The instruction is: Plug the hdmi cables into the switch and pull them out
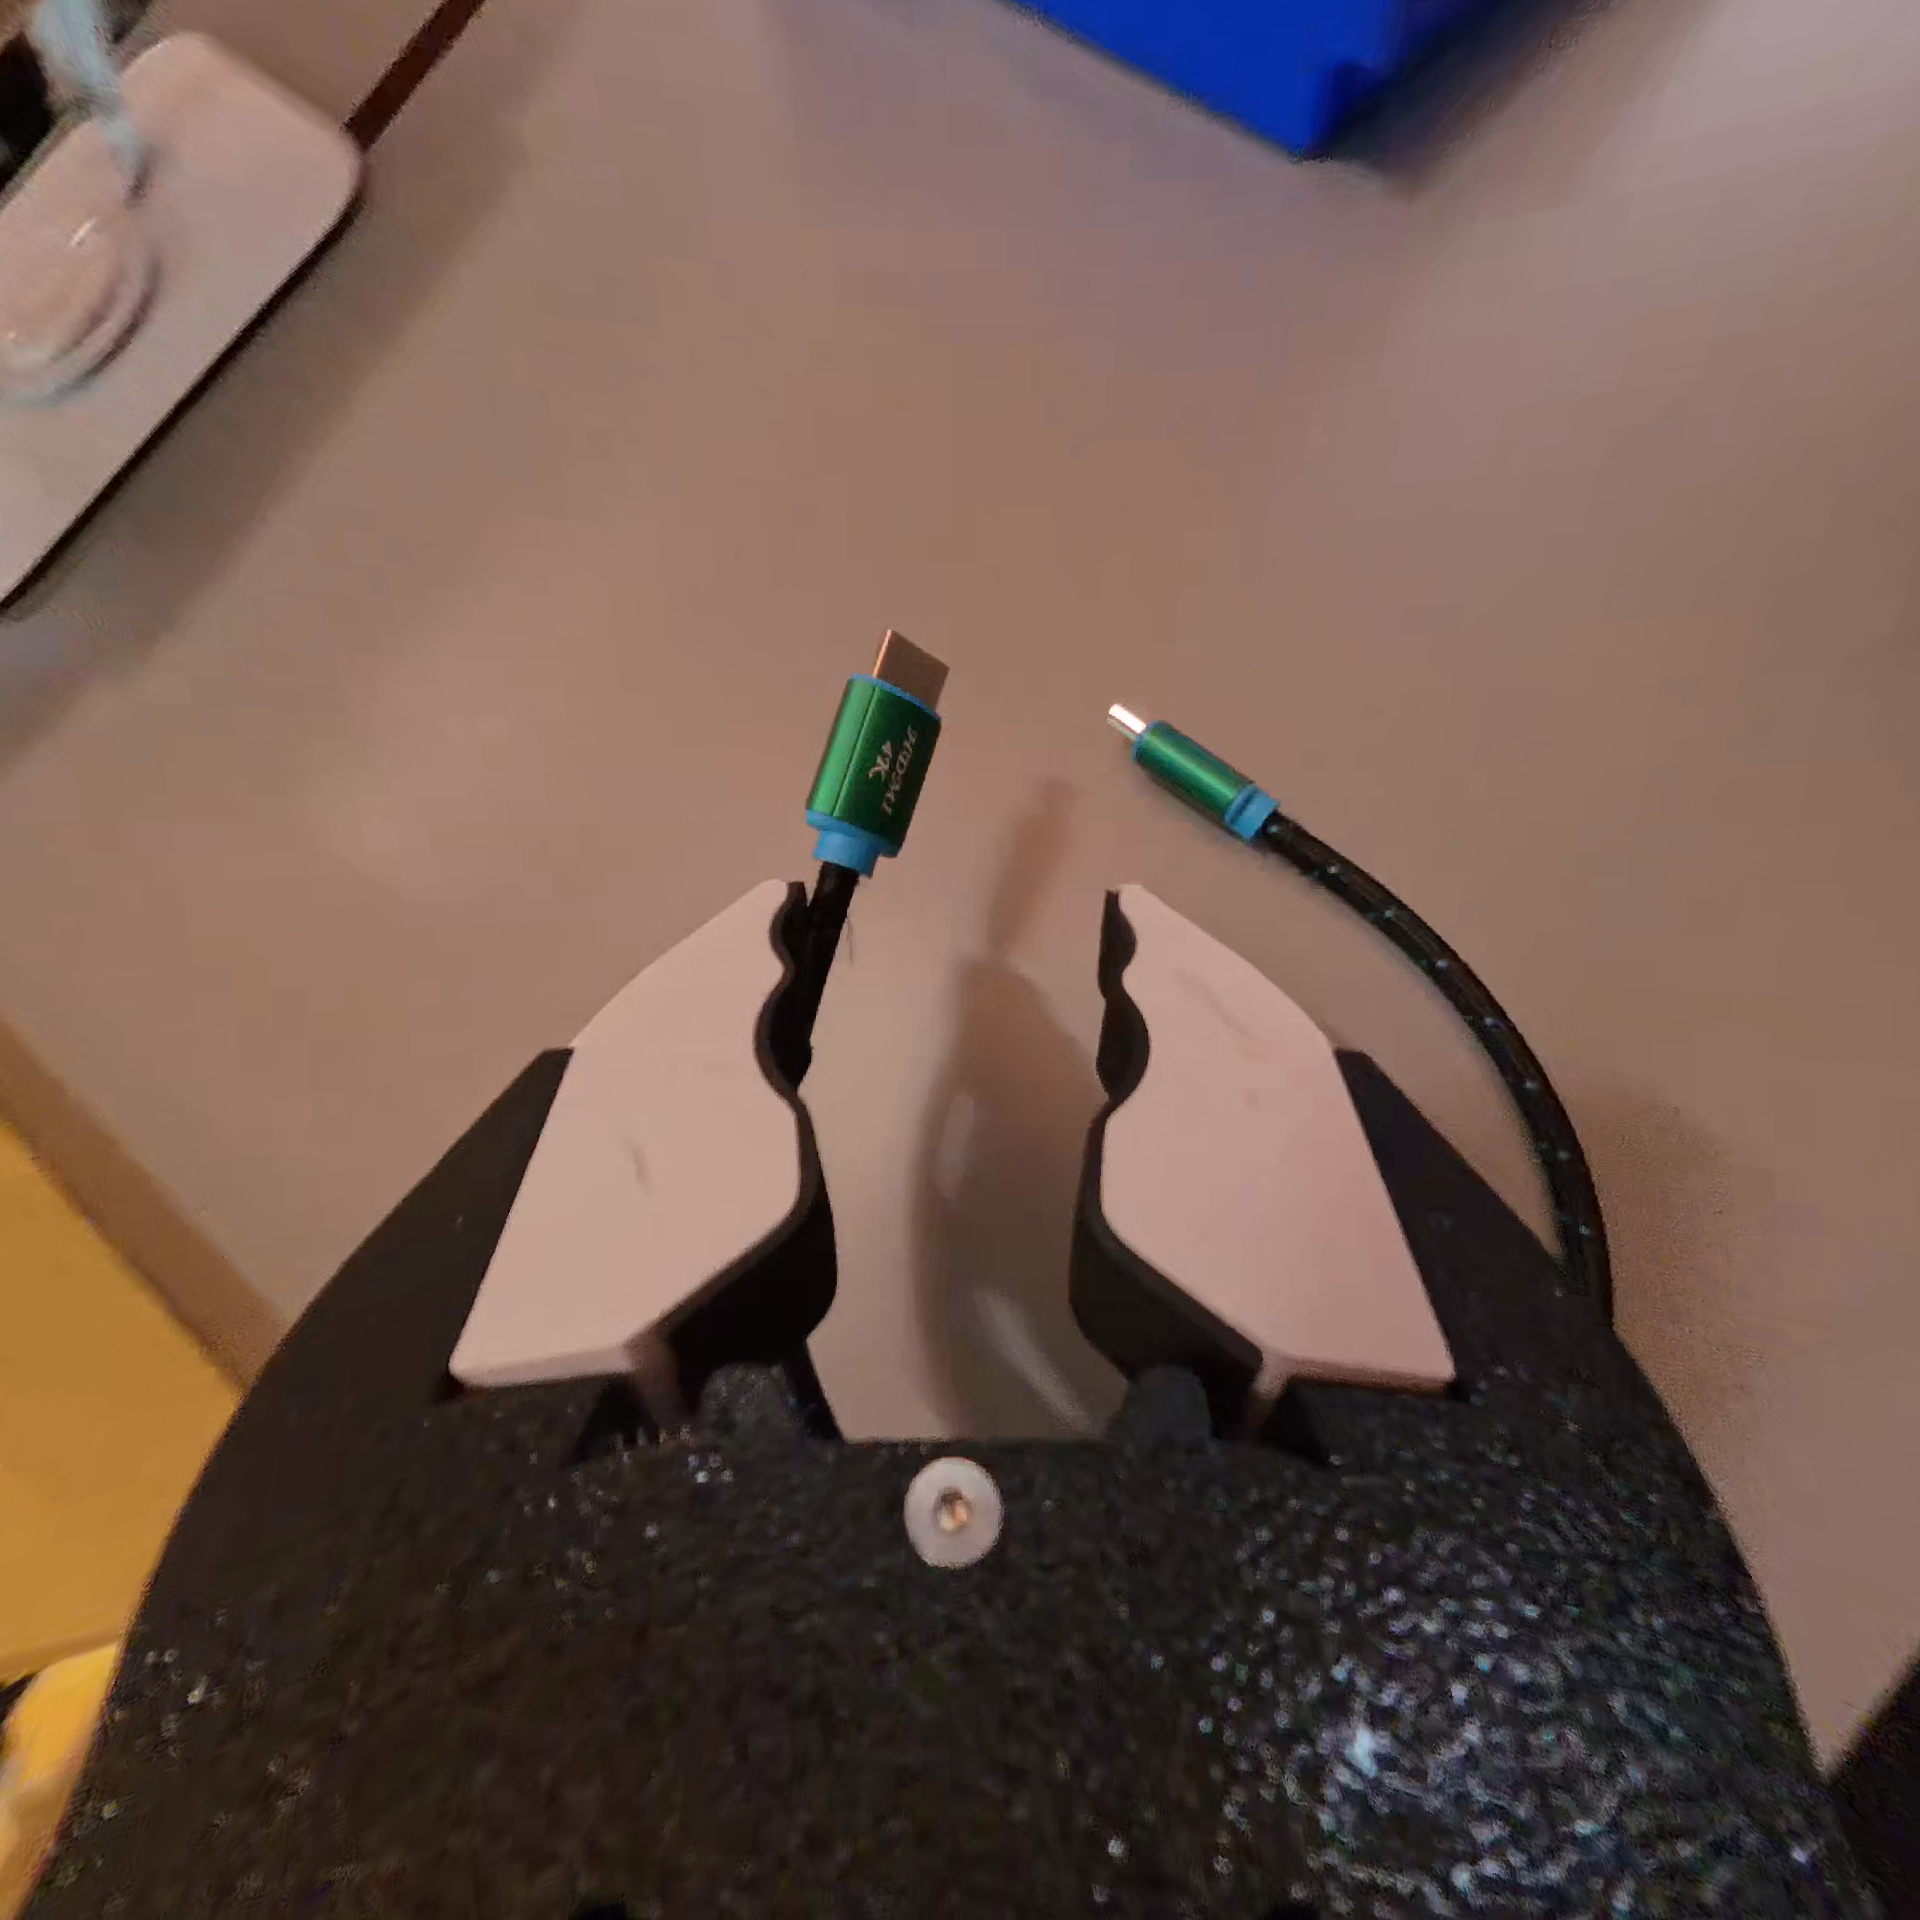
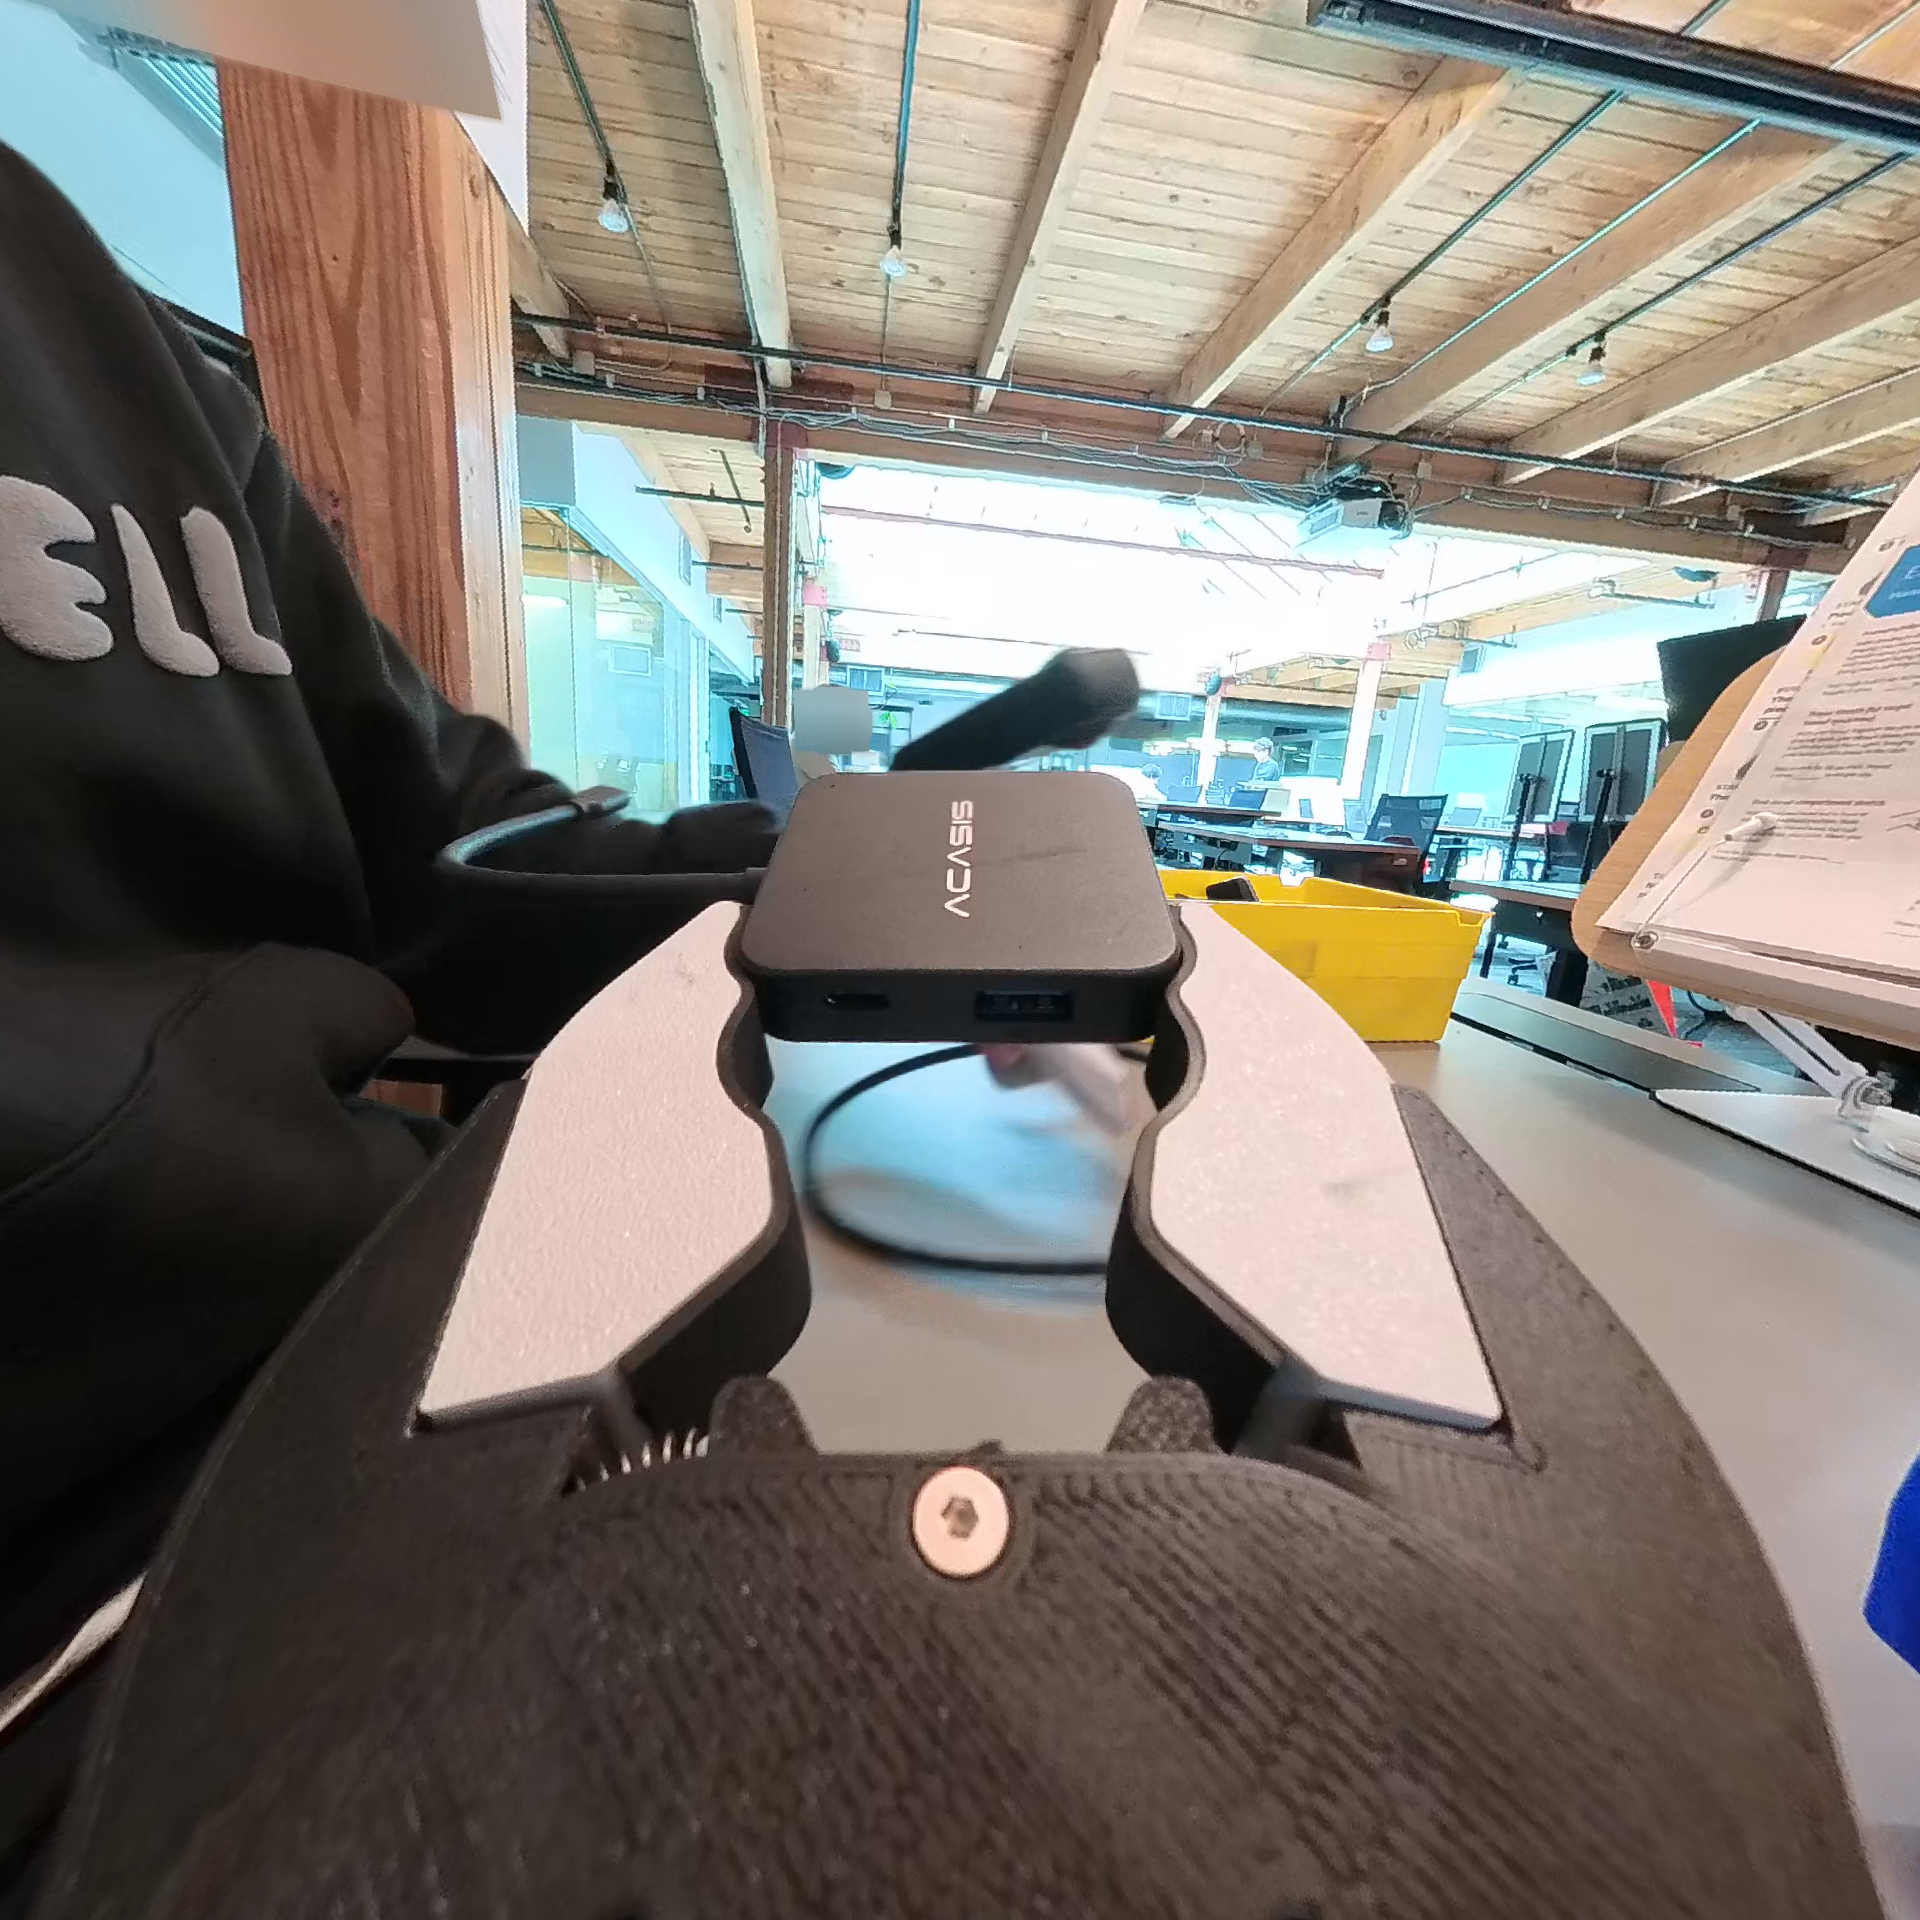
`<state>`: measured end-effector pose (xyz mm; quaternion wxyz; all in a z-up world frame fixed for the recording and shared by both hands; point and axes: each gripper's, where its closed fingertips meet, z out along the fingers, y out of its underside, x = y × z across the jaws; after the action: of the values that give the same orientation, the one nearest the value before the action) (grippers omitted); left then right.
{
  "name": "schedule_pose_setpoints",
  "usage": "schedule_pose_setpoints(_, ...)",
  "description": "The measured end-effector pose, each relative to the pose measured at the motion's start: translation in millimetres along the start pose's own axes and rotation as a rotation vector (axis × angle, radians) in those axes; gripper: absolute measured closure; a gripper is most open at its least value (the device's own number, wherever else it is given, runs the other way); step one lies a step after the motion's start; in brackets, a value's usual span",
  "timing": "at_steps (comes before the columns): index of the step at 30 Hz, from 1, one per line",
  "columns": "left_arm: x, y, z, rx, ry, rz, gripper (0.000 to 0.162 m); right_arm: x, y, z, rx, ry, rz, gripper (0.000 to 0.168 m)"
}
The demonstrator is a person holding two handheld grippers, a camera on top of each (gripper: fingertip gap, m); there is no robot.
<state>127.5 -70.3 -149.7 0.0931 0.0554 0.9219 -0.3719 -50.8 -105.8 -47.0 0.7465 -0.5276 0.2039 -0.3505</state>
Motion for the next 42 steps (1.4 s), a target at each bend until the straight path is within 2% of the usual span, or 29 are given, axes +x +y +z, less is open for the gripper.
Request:
schedule_pose_setpoints(3, 30.4, -4.9, 4.3, -0.015, -0.044, 0.005, 0.111, -1.0, 2.0, 1.5, -0.008, -0.004, 0.002, 0.096)
schedule_pose_setpoints(6, 10.1, -8.4, 7.1, -0.034, -0.216, 0.086, 0.116, -1.7, 3.6, 2.2, -0.022, -0.003, -0.007, 0.096)
schedule_pose_setpoints(8, -2.2, -8.7, 11.4, -0.035, -0.228, 0.059, 0.117, -0.5, 3.9, 2.5, -0.022, 0.003, -0.008, 0.096)
schedule_pose_setpoints(11, 12.3, -18.2, 8.8, 0.02, -0.073, 0.004, 0.116, 1.6, 3.1, -1.3, -0.019, 0.016, -0.012, 0.096)
schedule_pose_setpoints(14, 60.2, -21.5, 8.3, 0.063, 0.156, 0.144, 0.118, 2.5, -0.1, -3.6, -0.001, 0.02, -0.002, 0.096)
schedule_pose_setpoints(18, 77.9, -3.3, 28.8, 0.019, 0.137, 0.472, 0.119, 0.7, 3.0, -1.1, -0.015, 0.01, -0.001, 0.096)
schedule_pose_setpoints(19, 77.0, -4.1, 32.7, 0.037, 0.121, 0.508, 0.128, 0.4, 4.4, 0.2, -0.021, 0.01, -0.003, 0.096)
schedule_pose_setpoints(22, 68.6, -5.2, 40.0, 0.038, 0.114, 0.462, 0.135, -0.1, 6.7, 1.0, -0.031, 0.009, -0.005, 0.096)
schedule_pose_setpoints(24, 63.6, -3.5, 45.3, 0.035, 0.116, 0.411, 0.153, 1.0, 5.4, -0.7, -0.024, 0.01, -0.003, 0.096)
schedule_pose_setpoints(25, 60.3, -3.8, 46.4, 0.038, 0.106, 0.395, 0.155, 0.7, 5.0, -0.9, -0.019, 0.01, 0.0, 0.096)
schedule_pose_setpoints(36, 51.6, -3.1, 48.4, 0.023, 0.048, 0.36, 0.156, 2.5, 5.0, 0.5, -0.04, 0.024, -0.029, 0.096)
schedule_pose_setpoints(39, 50.2, -0.5, 43.9, -0.002, 0.167, 0.263, 0.157, 1.2, 7.5, -1.2, -0.071, 0.029, -0.049, 0.096)
schedule_pose_setpoints(42, 34.0, -11.9, 22.0, 0.007, 0.243, 0.216, 0.157, 2.8, 13.5, -5.1, -0.132, 0.055, -0.071, 0.096)
